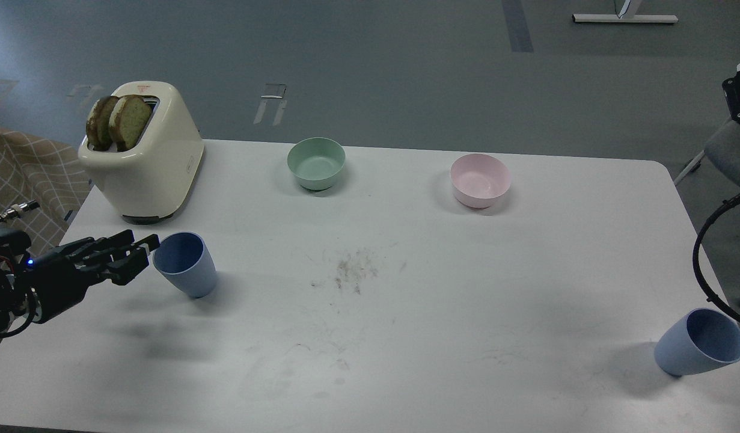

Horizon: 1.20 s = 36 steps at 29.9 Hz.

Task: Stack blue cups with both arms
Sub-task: 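Grasp the dark blue cup with the left gripper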

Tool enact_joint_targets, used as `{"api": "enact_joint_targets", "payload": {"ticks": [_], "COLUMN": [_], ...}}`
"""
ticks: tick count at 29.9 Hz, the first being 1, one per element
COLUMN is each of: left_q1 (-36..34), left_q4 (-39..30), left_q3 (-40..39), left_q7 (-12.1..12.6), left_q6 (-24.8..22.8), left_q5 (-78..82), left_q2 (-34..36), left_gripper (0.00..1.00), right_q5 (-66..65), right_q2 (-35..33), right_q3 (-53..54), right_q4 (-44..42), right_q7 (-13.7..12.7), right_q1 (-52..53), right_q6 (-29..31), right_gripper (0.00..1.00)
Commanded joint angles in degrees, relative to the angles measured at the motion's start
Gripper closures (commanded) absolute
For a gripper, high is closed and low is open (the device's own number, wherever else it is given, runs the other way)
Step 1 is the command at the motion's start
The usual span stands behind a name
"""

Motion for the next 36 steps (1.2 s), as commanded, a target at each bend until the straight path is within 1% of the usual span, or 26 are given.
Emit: {"api": "enact_joint_targets", "payload": {"ticks": [1, 5, 10, 14, 15, 16, 17, 18, 20, 21, 23, 24, 25, 30, 36], "left_q1": [-0.17, -1.75, -4.39, -4.66, -4.66, -4.66, -4.66, -4.66, -4.74, -4.74, -4.83, -4.83, -4.92, -5.36, -6.68], "left_q4": [0.62, 2.55, 4.22, 4.58, 4.58, 4.58, 4.58, 4.58, 4.66, 4.66, 4.58, 4.66, 4.58, 4.49, 2.38], "left_q3": [0.09, 1.22, 3.95, 4.57, 4.57, 4.66, 4.83, 5.27, 5.36, 5.36, 5.36, 5.36, 5.36, 5.36, 5.36], "left_q7": [0.04, 0.04, -0.05, -0.05, -0.05, -0.05, -0.05, -0.05, -0.05, -0.05, -0.22, -0.22, -0.22, -0.31, -0.57], "left_q6": [0.0, -0.09, -0.09, -0.09, 0.0, -0.09, -0.09, 0.0, 0.0, 0.0, 0.26, 0.26, 0.26, 0.26, 0.35], "left_q5": [0.13, 0.22, 0.13, 0.31, 0.48, 0.48, 0.57, 0.57, 0.48, 0.48, 0.48, 0.48, 0.48, 0.66, 1.01], "left_q2": [-0.83, -2.41, -2.59, -2.67, -2.67, -2.76, -2.76, -2.76, -2.76, -2.76, -2.85, -3.02, -3.2, -3.11, -2.85], "left_gripper": [0.54, 0.54, 0.56, 0.61, 0.66, 0.67, 0.71, 0.77, 0.8, 0.8, 0.91, 0.93, 0.99, 1.0, 1.0], "right_q5": [0.0, 0.0, 0.0, 0.0, 0.0, 0.0, 0.0, 0.0, 0.0, 0.0, 0.0, 0.0, 0.0, 0.0, 0.0], "right_q2": [0.11, 0.11, 0.02, -0.07, -0.07, -0.07, 0.02, -0.07, -0.07, -0.07, 0.02, -0.07, -0.07, -0.07, -0.15], "right_q3": [0.0, 0.0, 0.09, 0.09, 0.09, 0.09, 0.09, 0.09, 0.09, 0.09, 0.09, 0.09, 0.09, 0.09, 0.26], "right_q4": [0.71, 0.63, 0.63, 0.63, 0.63, 0.63, 0.63, 0.63, 0.54, 0.54, 0.54, 0.54, 0.45, 0.45, 0.45], "right_q7": [-0.01, -0.01, -0.01, -0.01, -0.01, -0.01, -0.01, -0.01, -0.01, -0.01, -0.01, -0.01, -0.01, -0.01, -0.01], "right_q1": [-0.72, -1.16, -2.04, -2.13, -2.13, -2.13, -2.13, -2.21, -2.21, -2.21, -2.21, -2.21, -2.21, -2.57, -3.09], "right_q6": [0.0, 0.0, 0.0, 0.0, 0.0, 0.0, 0.0, 0.0, 0.0, 0.0, 0.0, 0.0, 0.0, 0.0, 0.0], "right_gripper": [0.0, 0.0, 0.0, 0.0, 0.0, 0.0, 0.0, 0.0, 0.0, 0.0, 0.0, 0.0, 0.0, 0.0, 0.0]}}
